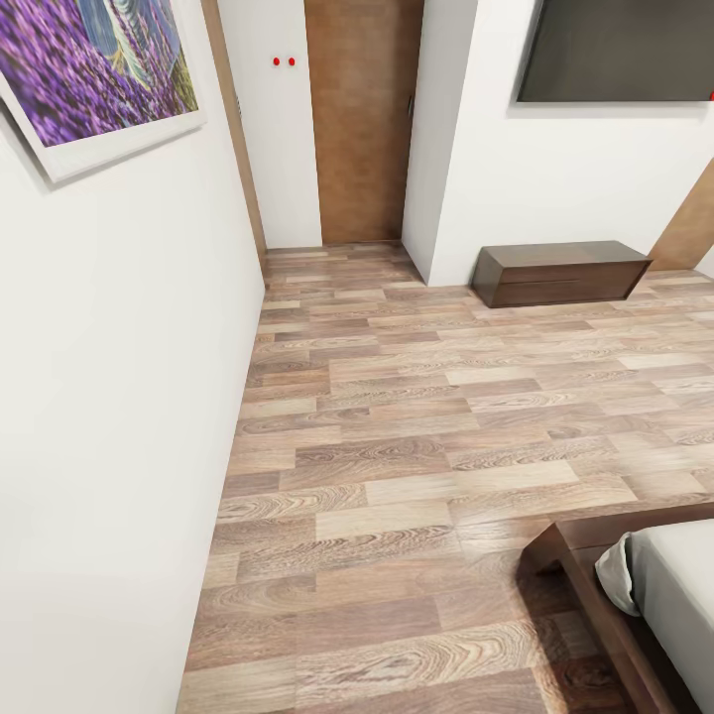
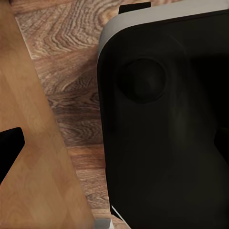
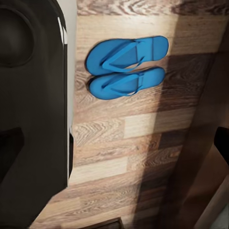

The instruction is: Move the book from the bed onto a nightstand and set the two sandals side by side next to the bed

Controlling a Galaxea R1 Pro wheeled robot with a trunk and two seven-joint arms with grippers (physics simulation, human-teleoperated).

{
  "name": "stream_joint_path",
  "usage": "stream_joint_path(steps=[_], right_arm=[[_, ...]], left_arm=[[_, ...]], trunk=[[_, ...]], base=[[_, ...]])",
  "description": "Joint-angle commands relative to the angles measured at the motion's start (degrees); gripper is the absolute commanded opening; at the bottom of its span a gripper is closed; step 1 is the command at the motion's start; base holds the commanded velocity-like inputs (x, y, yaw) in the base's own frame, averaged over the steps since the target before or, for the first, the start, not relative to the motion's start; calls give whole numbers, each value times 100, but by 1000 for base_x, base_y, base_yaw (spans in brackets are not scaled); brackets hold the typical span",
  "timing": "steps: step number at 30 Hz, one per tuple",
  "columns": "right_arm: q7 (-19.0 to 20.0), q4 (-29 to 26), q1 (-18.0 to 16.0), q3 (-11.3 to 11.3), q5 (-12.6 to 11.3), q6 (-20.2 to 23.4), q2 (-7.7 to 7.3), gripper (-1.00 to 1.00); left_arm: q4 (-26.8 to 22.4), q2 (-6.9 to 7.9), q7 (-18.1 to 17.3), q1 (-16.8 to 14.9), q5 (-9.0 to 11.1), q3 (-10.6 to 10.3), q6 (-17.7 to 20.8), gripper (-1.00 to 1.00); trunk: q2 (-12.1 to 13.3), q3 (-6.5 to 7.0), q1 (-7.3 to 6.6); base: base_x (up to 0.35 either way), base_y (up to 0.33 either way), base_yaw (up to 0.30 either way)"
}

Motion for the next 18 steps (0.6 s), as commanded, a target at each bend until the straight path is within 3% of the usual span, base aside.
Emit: stream_joint_path(steps=[1, 18], right_arm=[[-26, 28, 0, 48, -5, 54, -1, 100], [-24, 443, 0, 49, -17, 58, 2, 100]], left_arm=[[1, 2, 26, -3, 58, -49, -20, 100], [7, 2, 27, 0, 63, -41, 47, 100]], trunk=[[-2, -4, 0], [-2, -4, 0]], base=[[0, 0, 0], [0, 0, 0]])
